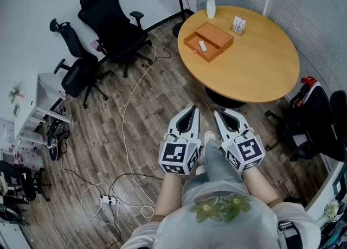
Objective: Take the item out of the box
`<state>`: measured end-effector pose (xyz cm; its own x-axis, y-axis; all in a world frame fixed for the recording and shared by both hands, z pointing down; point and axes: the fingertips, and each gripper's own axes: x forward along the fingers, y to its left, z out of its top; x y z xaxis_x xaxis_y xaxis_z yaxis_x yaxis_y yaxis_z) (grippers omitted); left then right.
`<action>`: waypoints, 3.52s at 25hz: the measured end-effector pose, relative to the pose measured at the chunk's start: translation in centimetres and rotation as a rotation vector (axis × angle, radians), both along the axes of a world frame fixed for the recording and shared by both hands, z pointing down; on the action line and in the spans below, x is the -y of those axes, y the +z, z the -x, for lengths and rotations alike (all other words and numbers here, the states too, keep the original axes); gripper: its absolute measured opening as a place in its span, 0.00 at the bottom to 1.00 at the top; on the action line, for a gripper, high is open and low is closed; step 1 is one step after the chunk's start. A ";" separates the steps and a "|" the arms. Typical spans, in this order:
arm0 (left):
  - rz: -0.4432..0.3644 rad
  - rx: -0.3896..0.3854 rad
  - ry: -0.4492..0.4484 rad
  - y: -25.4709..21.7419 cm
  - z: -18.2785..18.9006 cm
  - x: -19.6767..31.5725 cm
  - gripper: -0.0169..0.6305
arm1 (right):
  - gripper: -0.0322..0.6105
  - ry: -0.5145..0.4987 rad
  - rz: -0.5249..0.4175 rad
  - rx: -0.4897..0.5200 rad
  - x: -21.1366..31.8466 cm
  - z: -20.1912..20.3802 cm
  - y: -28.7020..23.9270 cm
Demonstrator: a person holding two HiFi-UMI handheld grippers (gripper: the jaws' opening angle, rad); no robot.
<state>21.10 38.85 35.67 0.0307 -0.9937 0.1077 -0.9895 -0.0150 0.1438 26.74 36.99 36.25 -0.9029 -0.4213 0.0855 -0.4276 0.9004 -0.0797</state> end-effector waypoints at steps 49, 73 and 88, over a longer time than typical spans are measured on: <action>0.062 0.036 0.018 2.4 14.7 29.6 0.03 | 0.06 0.059 -0.012 0.016 32.1 13.8 1.9; 0.044 0.014 0.152 1.2 26.0 42.9 0.03 | 0.32 0.163 -0.029 -0.059 44.9 24.6 0.3; 0.086 -0.012 0.230 3.3 29.2 48.4 0.03 | 0.32 0.219 0.046 -0.147 49.3 27.1 4.3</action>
